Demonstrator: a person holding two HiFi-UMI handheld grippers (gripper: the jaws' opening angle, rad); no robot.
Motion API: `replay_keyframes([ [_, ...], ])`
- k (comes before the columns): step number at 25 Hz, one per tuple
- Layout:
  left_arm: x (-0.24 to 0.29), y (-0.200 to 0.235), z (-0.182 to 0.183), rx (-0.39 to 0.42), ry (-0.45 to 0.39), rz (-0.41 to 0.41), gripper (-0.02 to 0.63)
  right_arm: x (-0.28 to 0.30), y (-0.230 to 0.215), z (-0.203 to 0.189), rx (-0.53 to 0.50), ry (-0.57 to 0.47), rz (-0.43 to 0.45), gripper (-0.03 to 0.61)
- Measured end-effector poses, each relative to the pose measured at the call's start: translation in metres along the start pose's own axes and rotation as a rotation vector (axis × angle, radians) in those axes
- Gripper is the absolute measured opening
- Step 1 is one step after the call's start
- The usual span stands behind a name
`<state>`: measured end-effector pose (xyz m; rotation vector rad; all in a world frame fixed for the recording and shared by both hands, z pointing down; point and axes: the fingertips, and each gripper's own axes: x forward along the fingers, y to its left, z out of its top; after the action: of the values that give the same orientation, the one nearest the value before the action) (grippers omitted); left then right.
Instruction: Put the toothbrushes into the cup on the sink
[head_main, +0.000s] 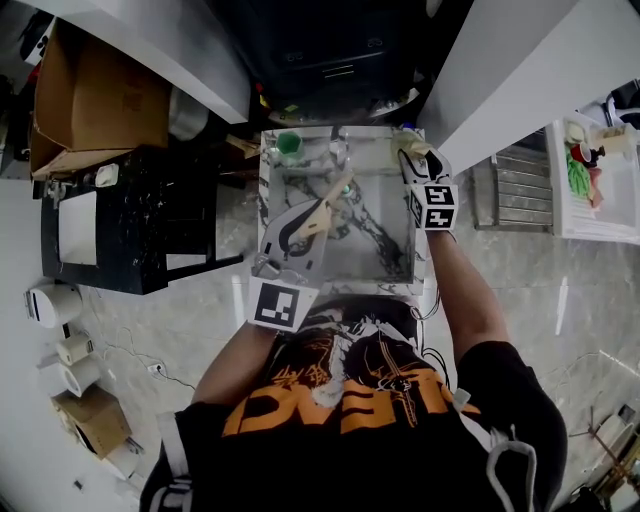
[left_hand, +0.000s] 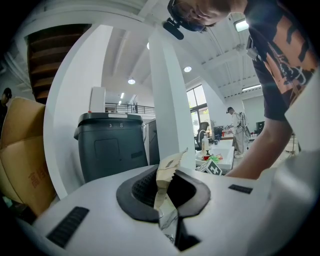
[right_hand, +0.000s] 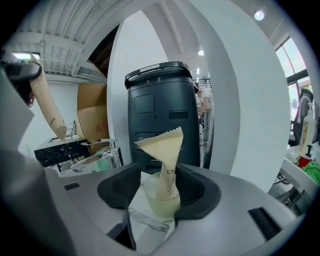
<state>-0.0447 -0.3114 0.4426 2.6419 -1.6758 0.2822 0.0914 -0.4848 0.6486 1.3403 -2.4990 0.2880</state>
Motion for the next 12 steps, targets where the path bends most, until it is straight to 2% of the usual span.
replay_keyframes([
  [5,-0.008,0.005,0.002,-0.018,-0.016,0.001,0.041,-0.013,0.000,0.010,-0.011,-0.022,-0.024,0.286],
  [12,-0.021,0.018,0.002,-0.049,-0.048,0.017,0.041,-0.046,0.011,0.047,-0.054,-0.078,-0.033,0.313],
])
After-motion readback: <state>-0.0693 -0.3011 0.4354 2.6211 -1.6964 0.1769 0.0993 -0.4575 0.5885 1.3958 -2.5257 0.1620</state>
